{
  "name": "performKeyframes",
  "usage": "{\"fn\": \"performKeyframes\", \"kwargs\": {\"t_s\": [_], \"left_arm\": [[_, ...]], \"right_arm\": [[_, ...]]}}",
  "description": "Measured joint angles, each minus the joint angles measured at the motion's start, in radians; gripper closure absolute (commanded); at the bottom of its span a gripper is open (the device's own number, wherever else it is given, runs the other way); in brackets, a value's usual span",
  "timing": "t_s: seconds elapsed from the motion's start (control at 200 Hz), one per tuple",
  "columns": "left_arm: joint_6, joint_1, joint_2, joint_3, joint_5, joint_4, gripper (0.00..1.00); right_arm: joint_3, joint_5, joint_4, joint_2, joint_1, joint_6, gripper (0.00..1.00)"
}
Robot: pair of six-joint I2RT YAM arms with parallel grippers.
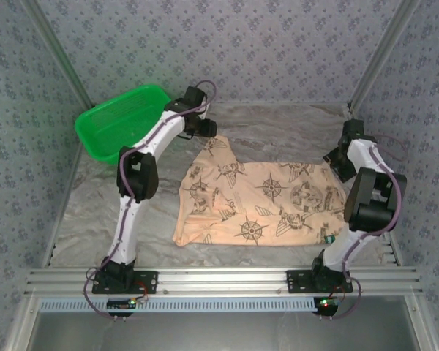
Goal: Fold the inside-out t-shirt
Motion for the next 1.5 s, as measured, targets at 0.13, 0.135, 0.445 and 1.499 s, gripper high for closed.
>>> {"fn": "performKeyframes", "kwargs": {"t_s": [0.13,0.135,0.445,1.499], "left_arm": [[0.027,-0.008,0.046,-0.016,0.002,-0.035,0.46],[0.029,-0.009,0.045,-0.022,0.002,-0.037,0.46],[0.051,-0.092,-0.269,-0.649,-0.077,0.116,0.56],[-0.026,0.126,-0.427,-0.575,0.108,0.023,0.49]], "right_arm": [[0.016,-0.032,0.002,0.060,0.032,0.037,0.60],[0.016,-0.033,0.002,0.061,0.034,0.043,0.62],[0.131,0.080,-0.016,0.198,0.085,-0.061,0.78],[0.397,0.071,-0.189,0.217,0.202,-0.731,0.45]]}}
